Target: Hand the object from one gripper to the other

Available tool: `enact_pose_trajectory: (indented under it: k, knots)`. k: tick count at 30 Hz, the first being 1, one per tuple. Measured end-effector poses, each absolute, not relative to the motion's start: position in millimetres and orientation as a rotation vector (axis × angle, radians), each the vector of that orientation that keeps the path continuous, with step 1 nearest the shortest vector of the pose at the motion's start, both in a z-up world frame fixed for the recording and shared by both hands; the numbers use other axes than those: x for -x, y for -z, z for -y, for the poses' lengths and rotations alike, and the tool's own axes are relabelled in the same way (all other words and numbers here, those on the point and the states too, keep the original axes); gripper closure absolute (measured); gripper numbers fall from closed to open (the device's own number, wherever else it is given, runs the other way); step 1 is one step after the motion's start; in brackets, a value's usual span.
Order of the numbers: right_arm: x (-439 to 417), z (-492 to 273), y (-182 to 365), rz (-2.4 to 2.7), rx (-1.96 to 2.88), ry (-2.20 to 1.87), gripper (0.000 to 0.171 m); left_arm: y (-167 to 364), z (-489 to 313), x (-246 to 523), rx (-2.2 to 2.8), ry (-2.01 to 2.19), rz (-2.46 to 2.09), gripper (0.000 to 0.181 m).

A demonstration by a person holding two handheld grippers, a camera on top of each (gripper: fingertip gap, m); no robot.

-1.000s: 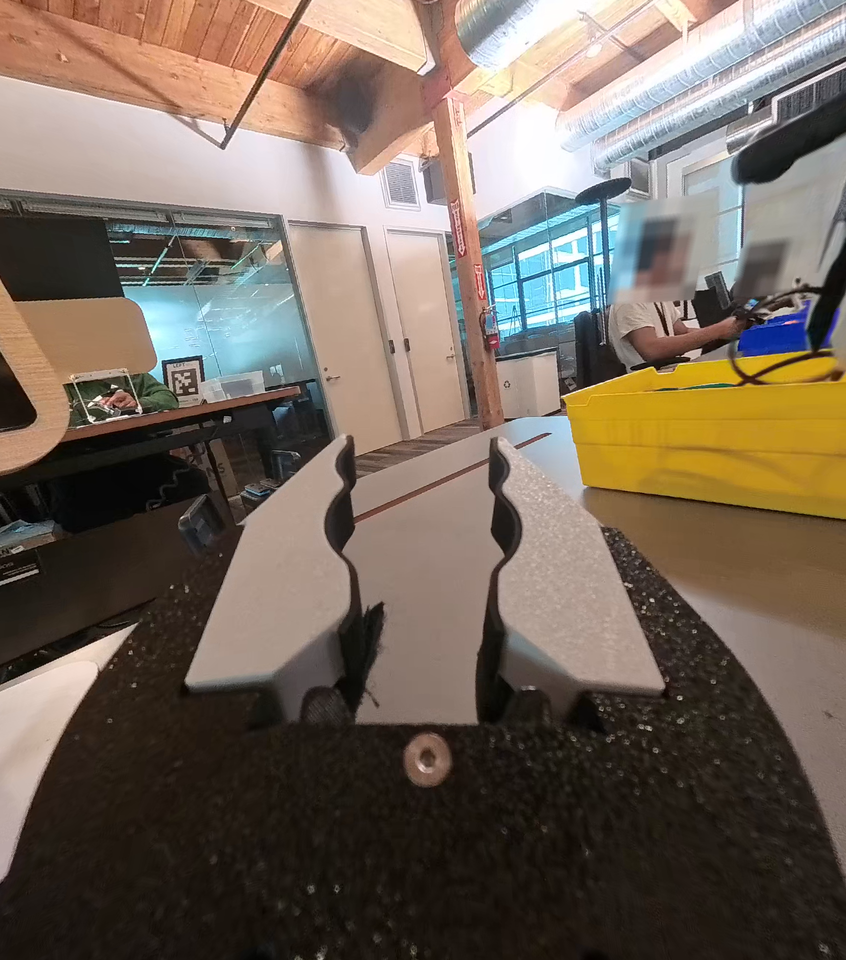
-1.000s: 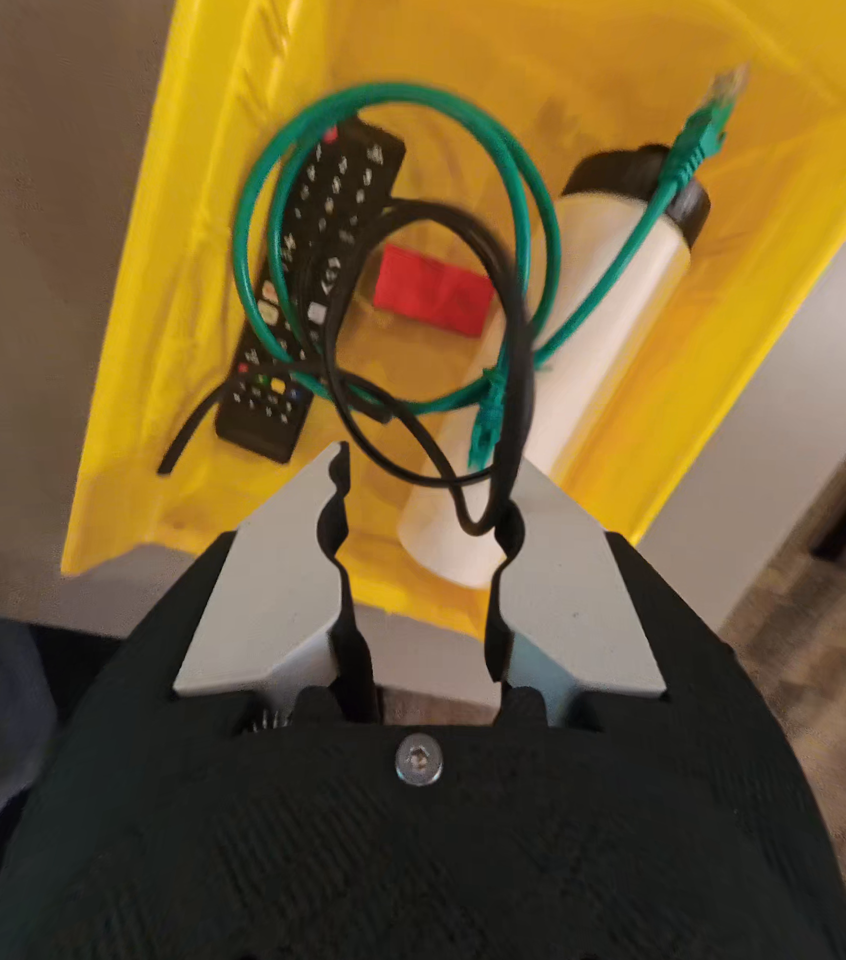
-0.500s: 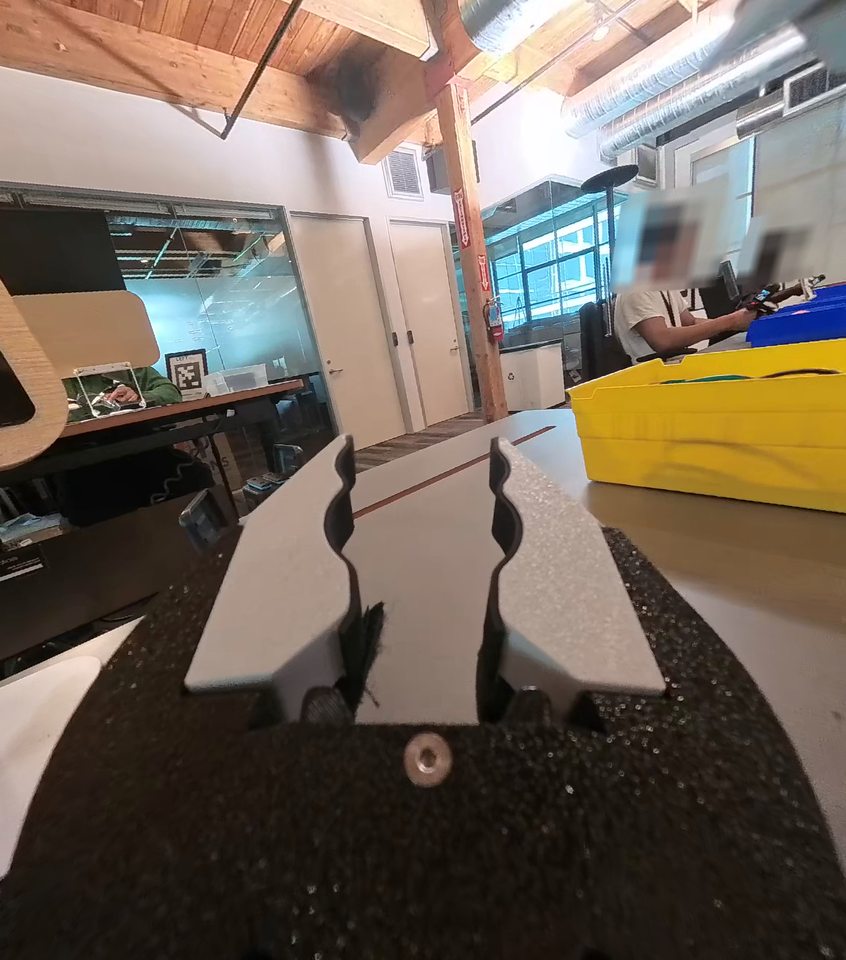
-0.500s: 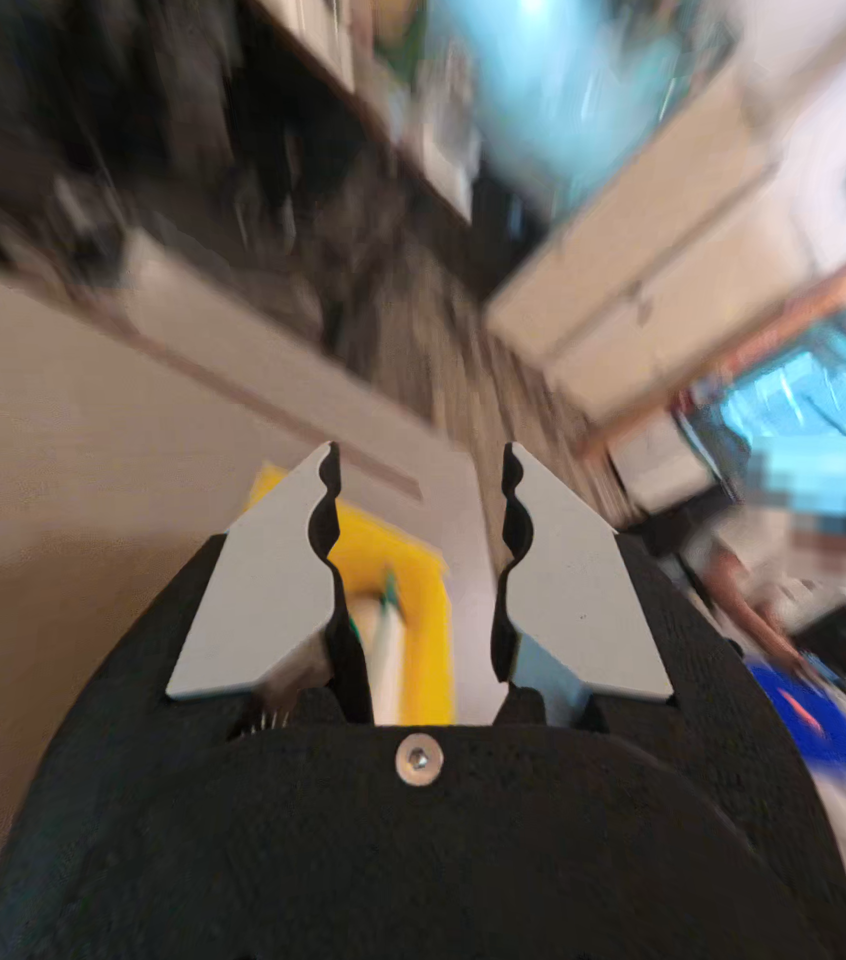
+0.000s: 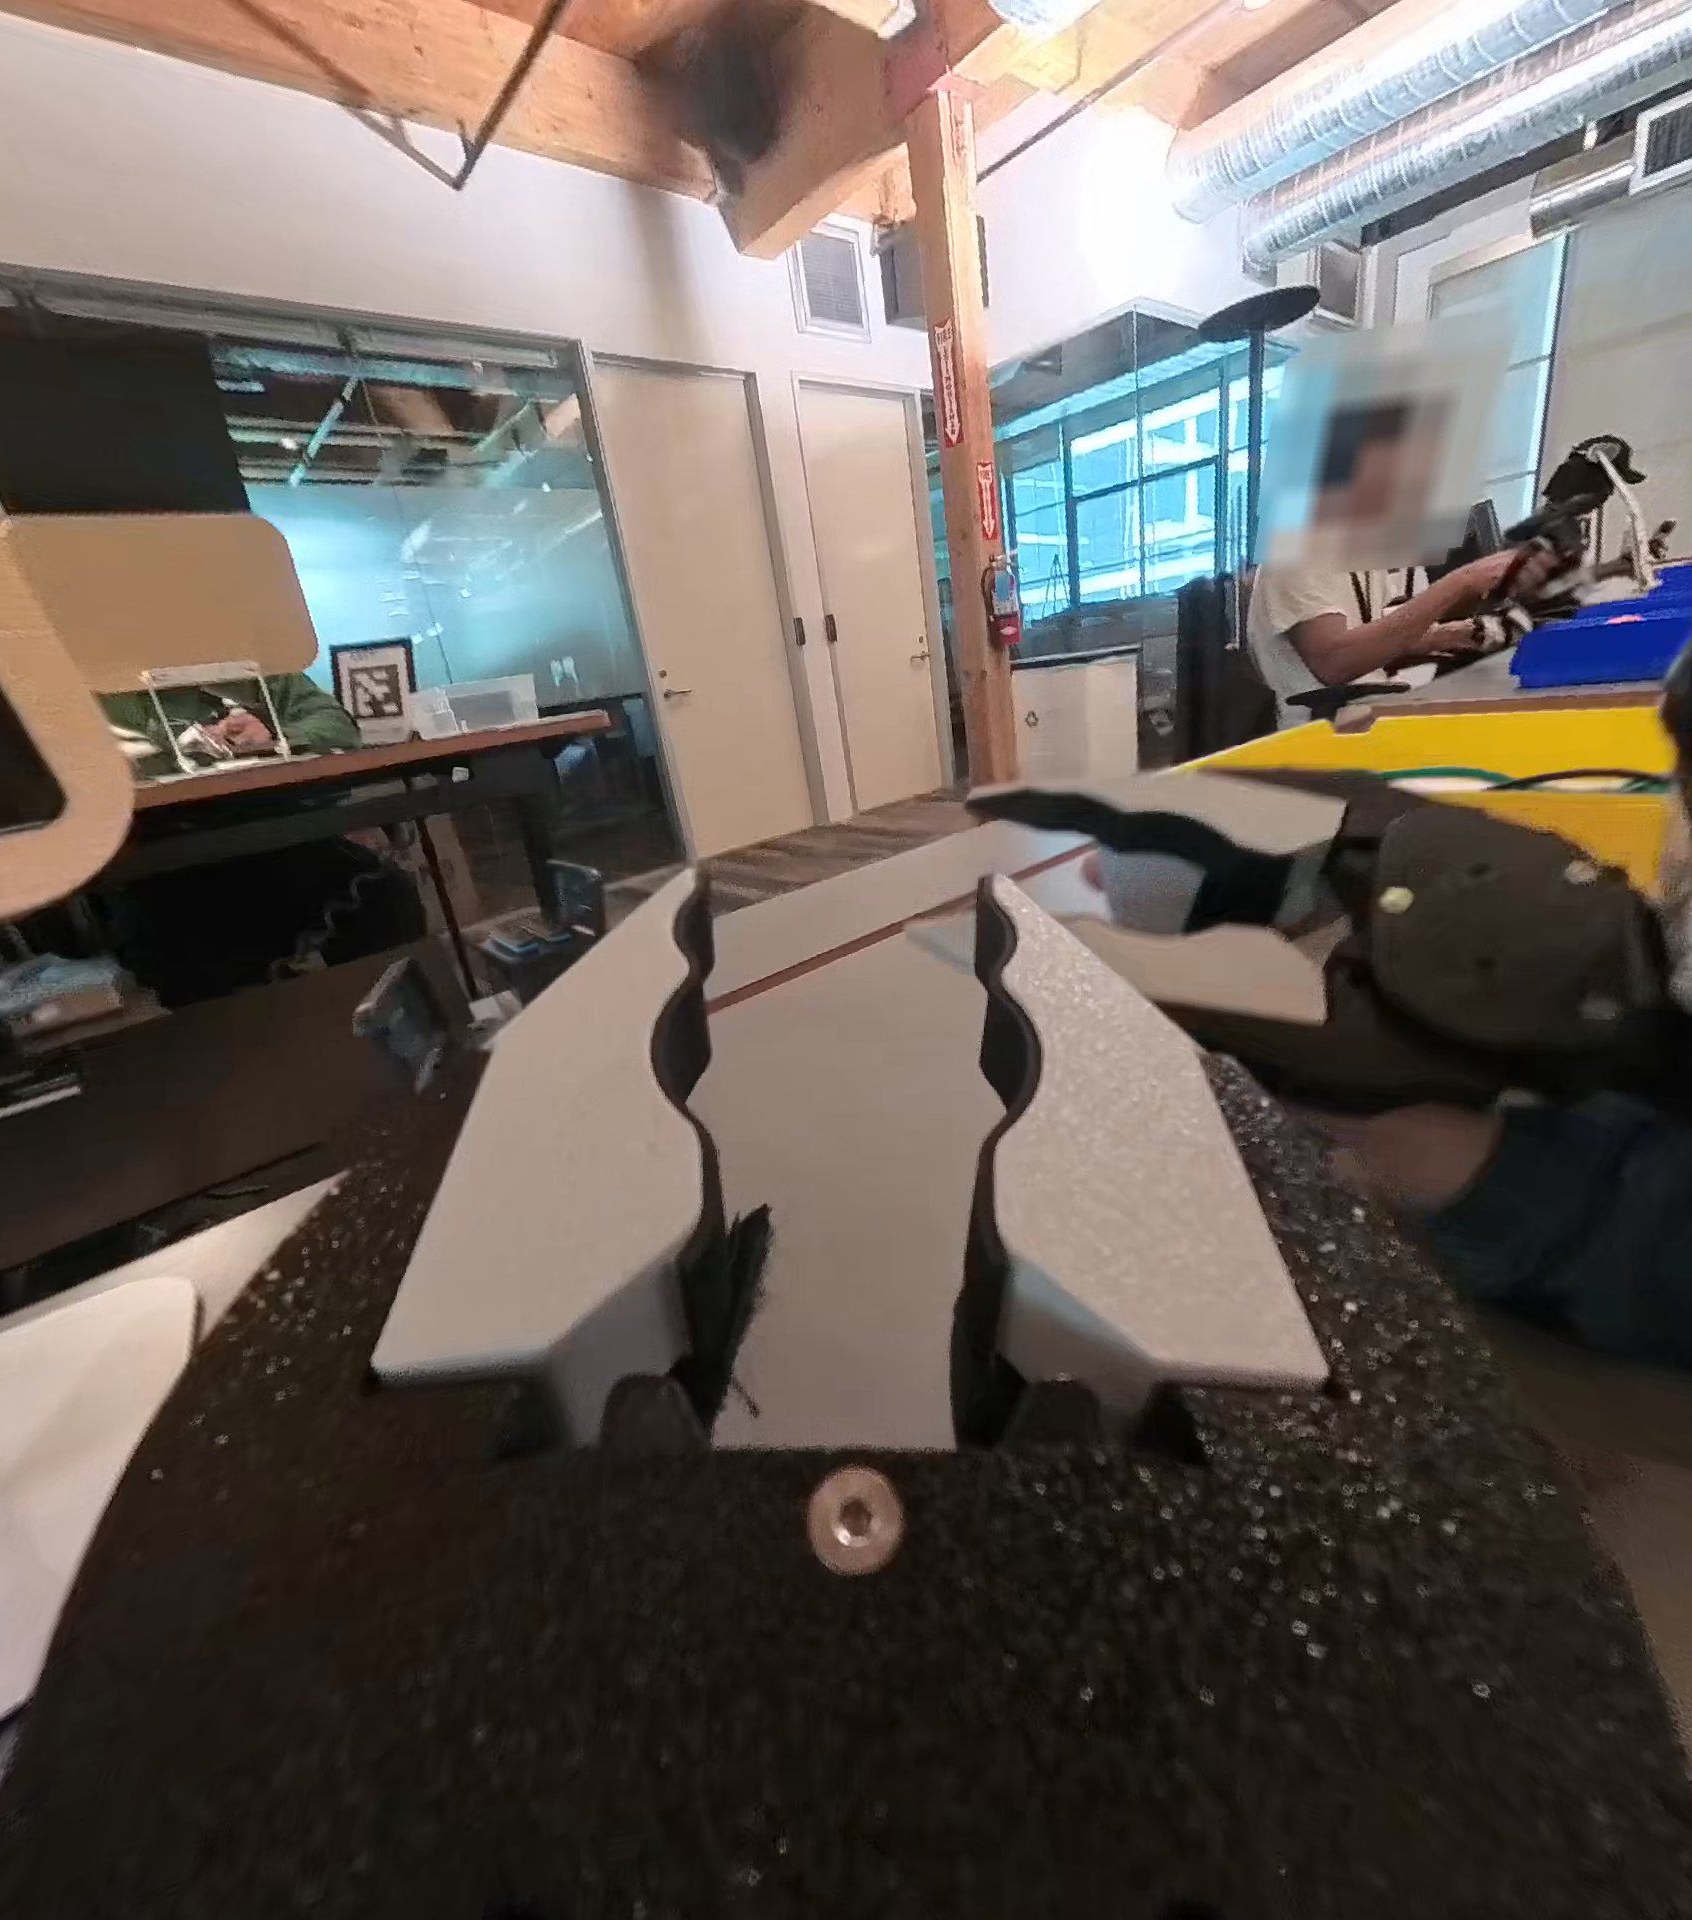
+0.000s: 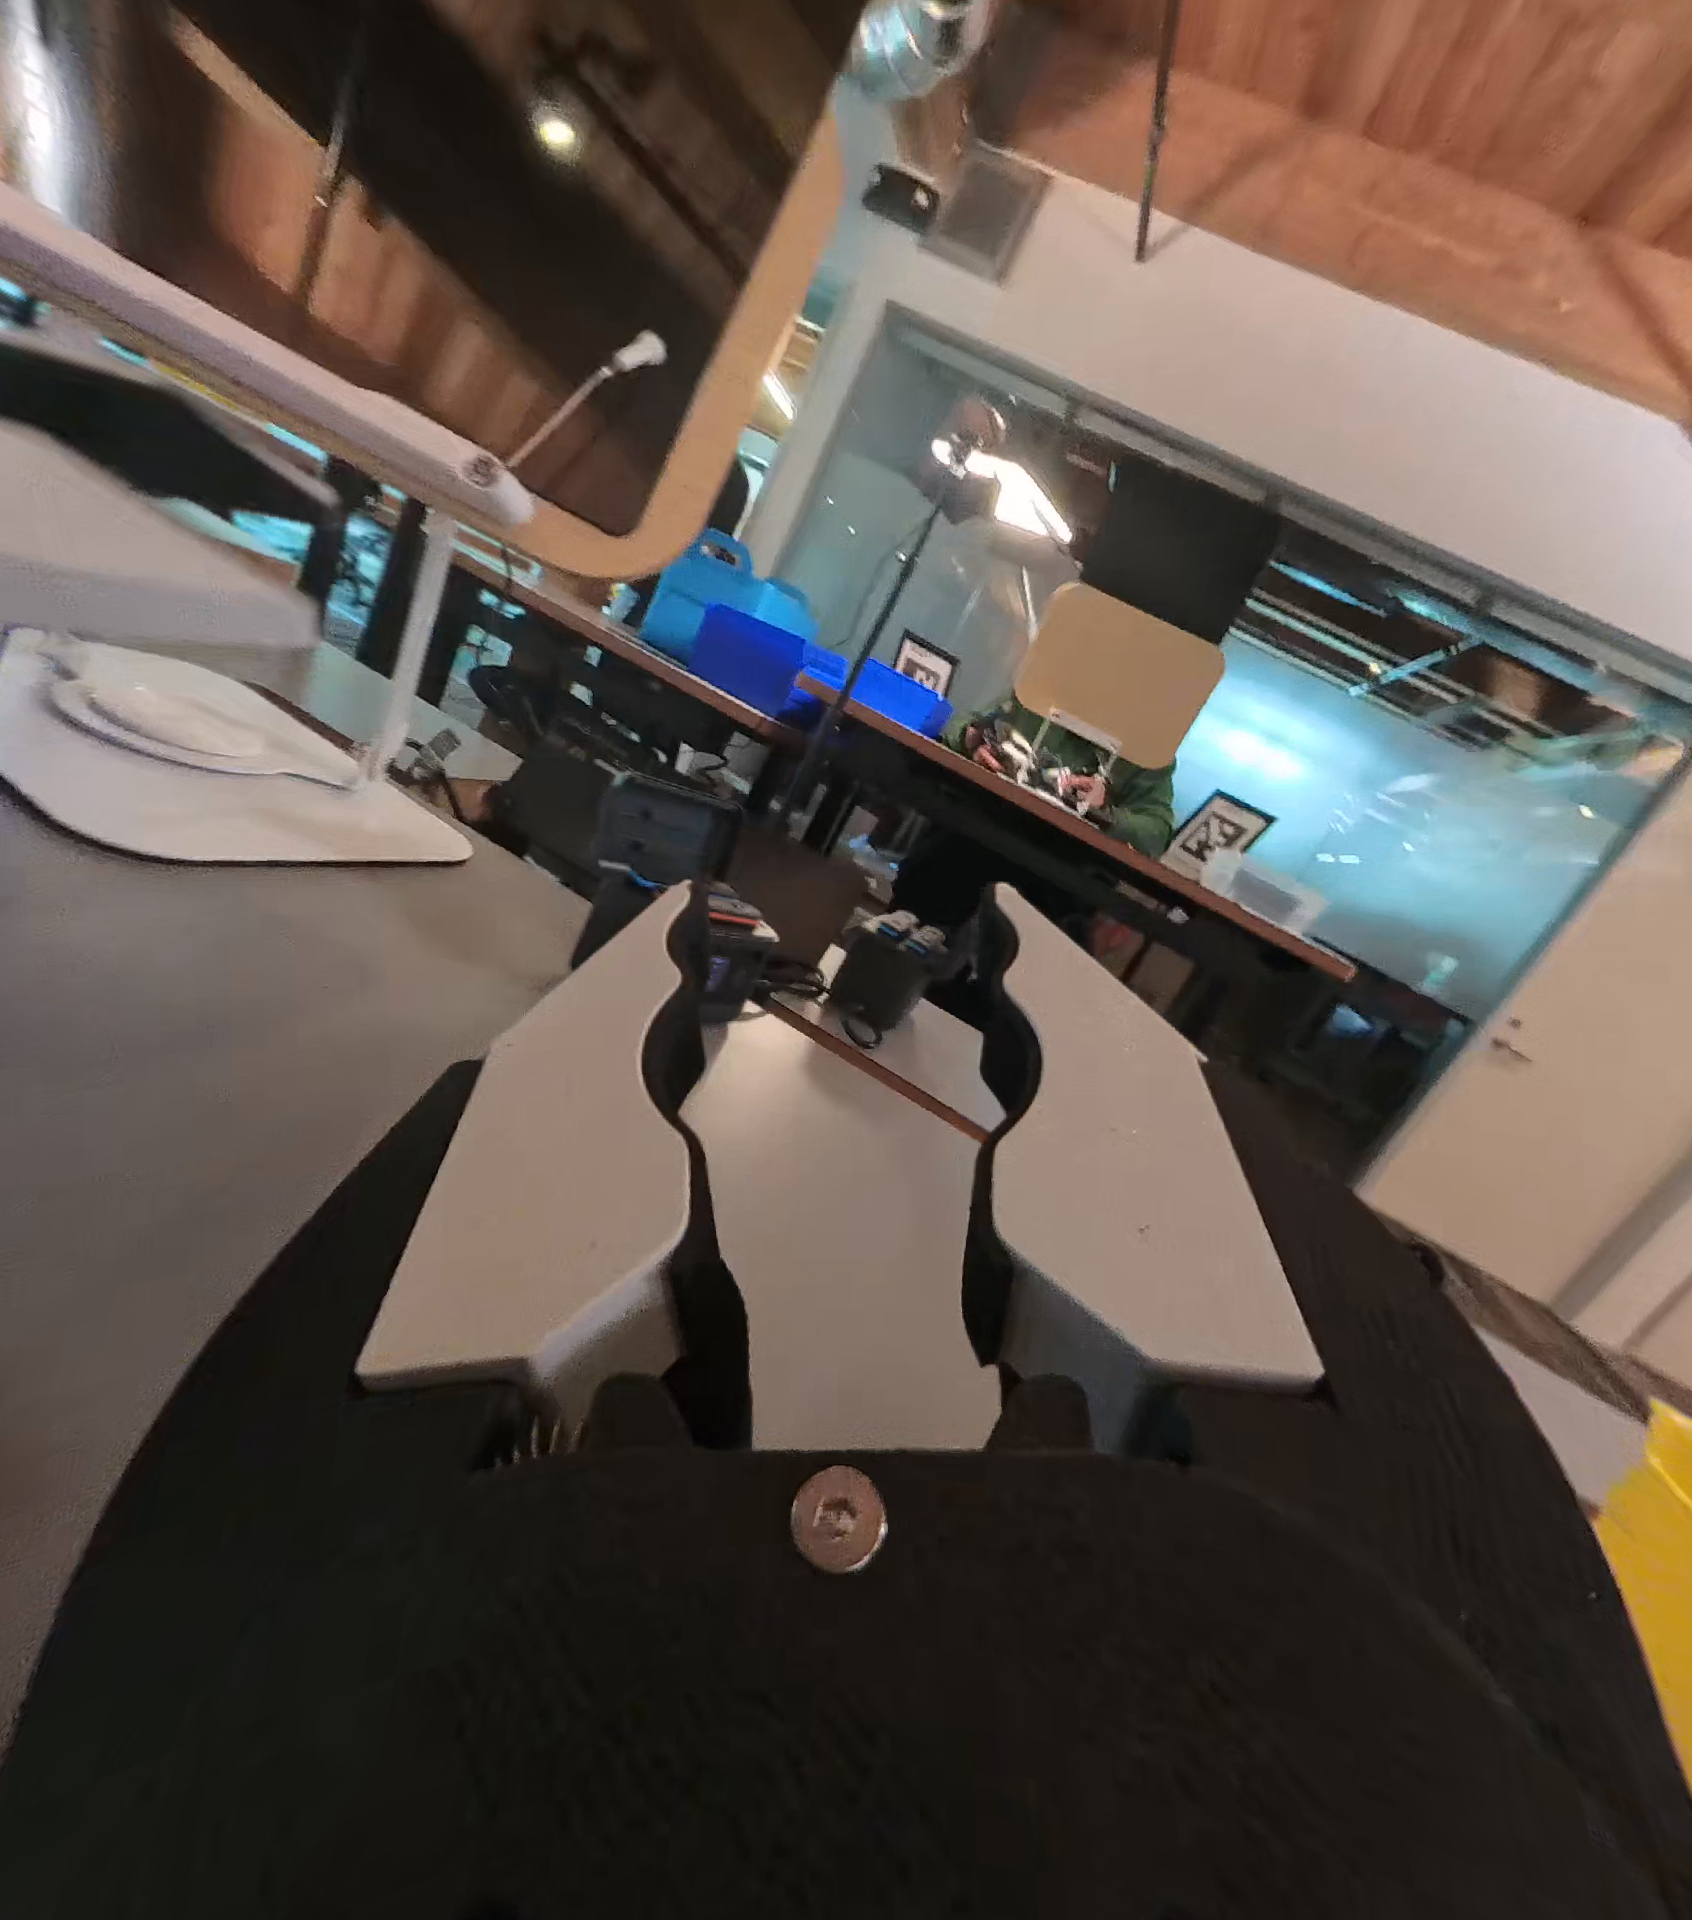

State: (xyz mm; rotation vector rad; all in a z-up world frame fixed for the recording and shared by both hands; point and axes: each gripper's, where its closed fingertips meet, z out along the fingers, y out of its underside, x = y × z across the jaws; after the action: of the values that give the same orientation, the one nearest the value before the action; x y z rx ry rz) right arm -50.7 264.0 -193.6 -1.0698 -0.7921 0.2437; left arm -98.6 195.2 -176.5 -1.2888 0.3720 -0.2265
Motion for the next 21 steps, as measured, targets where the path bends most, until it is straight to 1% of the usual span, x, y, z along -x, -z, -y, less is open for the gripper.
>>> enact_pose_trajectory:
  k: [3,5,6,8,10,11,12,14,15,18,21]
  knots:
    - [52.3,-260.4,197.1,0.813,1.069,-0.276,0.122,158.8,-183.8,82.2,1.431,0.278,-0.376,0.132]
    - [53.1,-258.7,197.4,0.820,1.066,-0.310,0.125,148.9,-166.6,86.3,1.572,0.256,-0.408,0.123]
    - [53.3,-259.3,197.9,0.820,1.070,-0.322,0.125,141.7,-155.9,96.6,1.623,0.229,-0.420,0.122]
    - [53.6,-260.9,198.0,0.814,1.077,-0.339,0.126,127.2,-139.2,141.3,1.712,0.126,-0.360,0.124]
    - [55.2,-262.1,199.0,0.816,1.083,-0.355,0.128,126.0,-129.1,209.9,1.825,-0.019,-0.211,0.130]
    - [55.9,-262.7,199.4,0.817,1.085,-0.359,0.129,133.0,-125.4,246.5,1.887,-0.092,-0.125,0.136]
    - [56.4,-262.9,199.6,0.819,1.087,-0.364,0.129,144.7,-122.3,283.9,1.950,-0.177,-0.029,0.137]
    - [56.8,-262.9,199.8,0.819,1.089,-0.374,0.130,185.0,-114.3,343.7,2.113,-0.293,0.118,0.136]
    - [56.6,-262.9,199.7,0.817,1.089,-0.377,0.130,209.6,-110.5,359.1,2.206,-0.276,0.160,0.136]
    - [56.2,-263.7,200.6,0.814,1.099,-0.388,0.131,262.6,-105.0,375.5,2.349,-0.158,0.251,0.137]
    - [55.9,-264.5,201.4,0.811,1.108,-0.394,0.131,286.2,-101.9,378.4,2.404,-0.142,0.268,0.138]
